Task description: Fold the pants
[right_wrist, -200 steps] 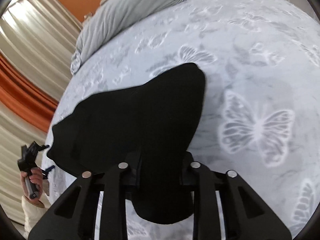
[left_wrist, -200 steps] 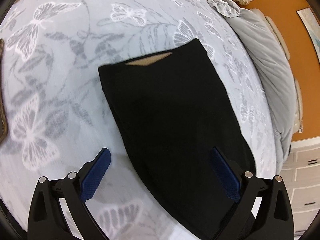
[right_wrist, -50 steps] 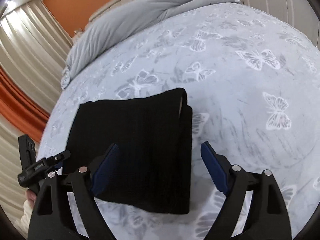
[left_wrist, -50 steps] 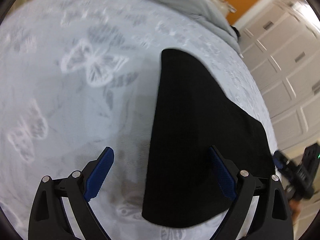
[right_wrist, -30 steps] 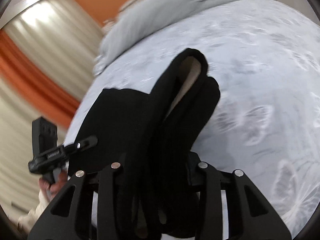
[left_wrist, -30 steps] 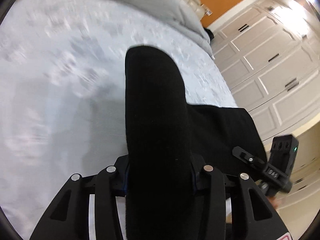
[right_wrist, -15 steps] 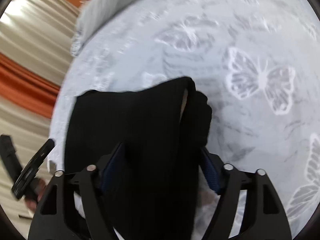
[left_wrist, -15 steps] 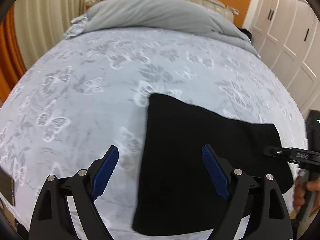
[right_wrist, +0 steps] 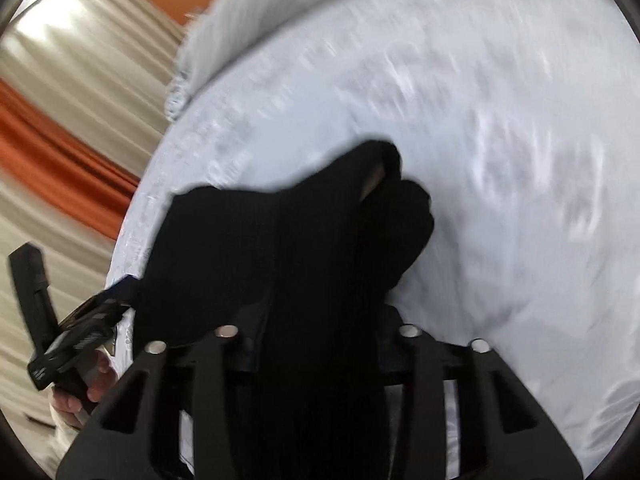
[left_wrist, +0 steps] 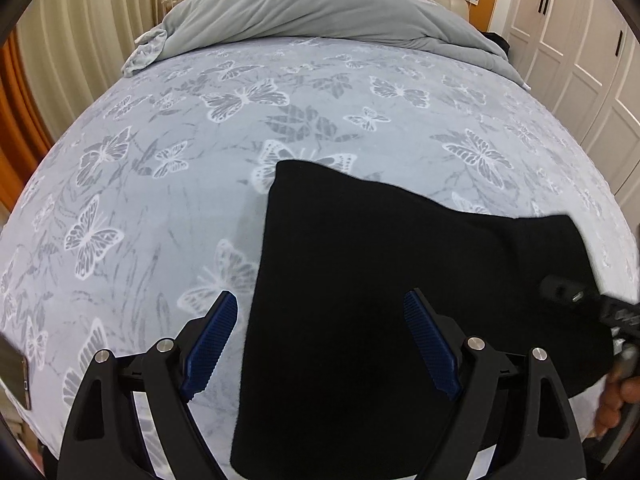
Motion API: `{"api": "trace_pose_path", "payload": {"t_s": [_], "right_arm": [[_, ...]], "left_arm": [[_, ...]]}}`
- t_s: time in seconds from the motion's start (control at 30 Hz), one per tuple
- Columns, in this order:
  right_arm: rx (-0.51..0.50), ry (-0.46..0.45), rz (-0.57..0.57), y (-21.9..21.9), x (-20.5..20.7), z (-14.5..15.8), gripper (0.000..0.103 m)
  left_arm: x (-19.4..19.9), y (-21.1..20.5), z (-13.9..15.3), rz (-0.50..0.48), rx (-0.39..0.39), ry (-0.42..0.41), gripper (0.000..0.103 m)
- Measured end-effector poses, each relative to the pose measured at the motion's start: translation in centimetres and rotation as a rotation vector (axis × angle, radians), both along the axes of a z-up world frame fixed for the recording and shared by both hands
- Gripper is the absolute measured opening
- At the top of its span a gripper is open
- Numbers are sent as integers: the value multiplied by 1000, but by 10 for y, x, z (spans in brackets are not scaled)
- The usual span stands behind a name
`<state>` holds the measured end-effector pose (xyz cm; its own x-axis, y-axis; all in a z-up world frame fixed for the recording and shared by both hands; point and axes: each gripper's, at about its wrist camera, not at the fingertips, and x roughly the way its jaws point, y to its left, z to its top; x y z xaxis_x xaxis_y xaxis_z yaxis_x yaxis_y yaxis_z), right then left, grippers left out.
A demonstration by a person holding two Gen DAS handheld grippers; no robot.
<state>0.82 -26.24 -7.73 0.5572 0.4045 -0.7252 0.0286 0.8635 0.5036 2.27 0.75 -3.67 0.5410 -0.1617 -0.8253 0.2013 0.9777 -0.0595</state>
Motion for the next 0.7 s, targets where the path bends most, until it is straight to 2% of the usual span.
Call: {"api": "trace_pose_path", "payload": {"t_s": [0.07,0.13,0.17,0.2,0.27,0.3,0.33,0.37,0.5,0.57,0.63,0.7], "right_arm": [[-89,-133,49,15,-5,37,35],[-137,-169,67,21,-5,47,43],[-143,-143,52,20,-1,41,47],[-158,-57,20,15,6,24,55],[-175,124,-41,3,20,-10,62],[-126,156,-77,-8,20,-19,63],[-27,143,-105,-21,17,-19,62],[-15,142,-122,-26,16,-11,63],[-222,-37,-157,-27,0,43,66],[-217,-66,-121,-25,1,50,70],[-160,-31,-49,-20,9,41,71],[-134,45,13,-9,16,25,71]], "left_arm": [[-1,-5,2,-4,-5,-9,83],[-1,-10,2,-13,5,-25,83],[-1,-15,0,-15,29,-33,83],[-1,-18,-3,-18,45,-35,83],[1,-23,-7,-28,70,-28,83],[2,-24,-8,-30,75,-24,83],[3,-24,-10,-30,82,-17,83],[4,-23,-11,-29,82,-13,83],[8,-13,-11,-6,81,-12,83],[11,-4,-11,11,70,-4,85],[17,8,-15,34,33,35,86],[22,19,-20,43,-24,92,86]]}}
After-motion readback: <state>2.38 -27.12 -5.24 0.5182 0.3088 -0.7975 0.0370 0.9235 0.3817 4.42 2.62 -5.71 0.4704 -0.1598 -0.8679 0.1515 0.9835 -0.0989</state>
